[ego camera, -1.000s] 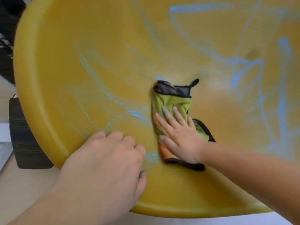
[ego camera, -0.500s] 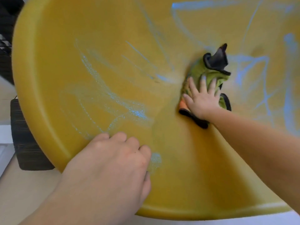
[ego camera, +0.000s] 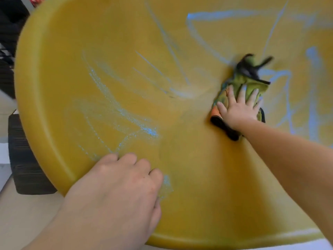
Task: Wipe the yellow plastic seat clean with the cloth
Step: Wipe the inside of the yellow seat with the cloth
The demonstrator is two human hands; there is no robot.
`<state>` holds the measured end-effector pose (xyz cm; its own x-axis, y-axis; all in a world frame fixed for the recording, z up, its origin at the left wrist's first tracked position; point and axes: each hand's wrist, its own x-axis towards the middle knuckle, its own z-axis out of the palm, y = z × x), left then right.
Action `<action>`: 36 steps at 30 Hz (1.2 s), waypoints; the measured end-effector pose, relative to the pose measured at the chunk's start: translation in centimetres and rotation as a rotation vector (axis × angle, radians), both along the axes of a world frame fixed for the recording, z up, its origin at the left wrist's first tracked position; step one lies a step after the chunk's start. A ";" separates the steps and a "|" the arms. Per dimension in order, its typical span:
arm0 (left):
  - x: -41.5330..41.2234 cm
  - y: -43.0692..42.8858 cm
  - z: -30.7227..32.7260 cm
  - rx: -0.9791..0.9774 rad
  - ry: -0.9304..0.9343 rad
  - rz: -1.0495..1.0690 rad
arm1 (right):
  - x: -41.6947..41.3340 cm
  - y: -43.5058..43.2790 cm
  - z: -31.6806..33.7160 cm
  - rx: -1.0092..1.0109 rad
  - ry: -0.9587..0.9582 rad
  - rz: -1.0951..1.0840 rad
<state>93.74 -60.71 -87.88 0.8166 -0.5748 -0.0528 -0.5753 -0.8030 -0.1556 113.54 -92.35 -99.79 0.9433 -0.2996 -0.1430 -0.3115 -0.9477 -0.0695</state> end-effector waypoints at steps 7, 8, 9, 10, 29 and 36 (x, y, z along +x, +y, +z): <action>0.0 0.1 0.4 -0.086 -0.053 -0.037 | -8.1 11.0 -0.1 0.185 0.036 0.671; 0.0 0.1 0.6 -0.129 -0.081 -0.047 | -10.8 12.0 0.8 0.233 0.049 0.799; 0.0 0.1 0.8 -0.188 -0.120 -0.062 | -13.4 12.4 1.6 0.285 0.070 0.904; 0.0 0.3 1.1 -0.251 -0.168 -0.073 | -15.6 12.0 2.1 0.324 0.097 0.978; 1.6 4.9 3.8 -0.150 -0.409 0.246 | -16.1 15.1 4.0 0.485 0.060 0.968; 1.5 5.3 3.2 -0.236 -0.416 0.229 | -4.7 7.5 0.1 0.043 0.007 0.342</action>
<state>95.28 -55.42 -84.64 0.8466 -0.3367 0.4121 -0.3095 -0.9415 -0.1333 108.84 -84.90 -99.70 0.9871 0.0398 -0.1550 0.0227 -0.9936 -0.1103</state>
